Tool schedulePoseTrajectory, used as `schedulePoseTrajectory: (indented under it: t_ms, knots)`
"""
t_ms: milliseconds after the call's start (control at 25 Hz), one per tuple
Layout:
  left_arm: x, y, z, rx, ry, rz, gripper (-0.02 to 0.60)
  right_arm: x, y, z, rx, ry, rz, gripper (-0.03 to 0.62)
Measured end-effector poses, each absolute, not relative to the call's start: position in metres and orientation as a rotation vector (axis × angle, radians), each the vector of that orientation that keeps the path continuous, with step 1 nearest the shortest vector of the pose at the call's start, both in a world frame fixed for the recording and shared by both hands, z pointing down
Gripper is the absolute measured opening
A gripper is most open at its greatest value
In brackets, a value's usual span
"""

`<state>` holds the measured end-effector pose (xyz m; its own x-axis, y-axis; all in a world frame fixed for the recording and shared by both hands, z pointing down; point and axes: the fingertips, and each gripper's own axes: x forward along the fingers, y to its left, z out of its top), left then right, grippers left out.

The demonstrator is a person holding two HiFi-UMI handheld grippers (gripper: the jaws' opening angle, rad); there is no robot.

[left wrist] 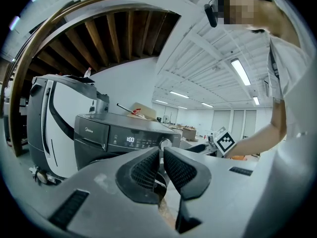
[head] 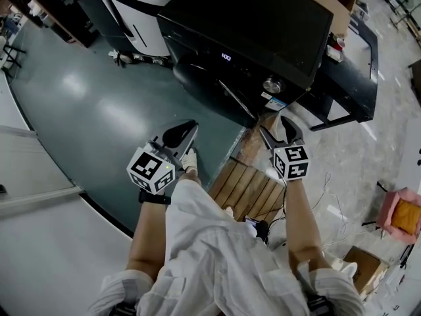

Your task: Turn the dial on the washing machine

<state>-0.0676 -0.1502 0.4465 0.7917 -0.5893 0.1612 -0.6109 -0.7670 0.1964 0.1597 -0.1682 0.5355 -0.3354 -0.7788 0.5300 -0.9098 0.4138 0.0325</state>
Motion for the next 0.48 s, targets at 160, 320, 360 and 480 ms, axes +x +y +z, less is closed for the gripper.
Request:
schedulePoseTrajectory:
  t_ms: [160, 320, 360, 480]
  knots:
    - [-0.070, -0.142, 0.444, 2.749, -0.933, 0.136, 0.029, 0.156, -0.215, 0.508, 1.390, -2.201, 0.210, 0.319]
    - [-0.077, -0.141, 0.444, 2.747, -0.943, 0.142, 0.029, 0.151, -0.253, 0.493, 1.357, -2.168, 0.123, 0.318]
    - [-0.078, -0.142, 0.443, 2.748, -0.945, 0.141, 0.029, 0.150, -0.256, 0.493, 1.347, -2.160, 0.122, 0.319]
    - [-0.082, -0.146, 0.441, 2.748, -0.954, 0.136, 0.029, 0.151, -0.260, 0.500, 1.336, -2.132, 0.135, 0.319]
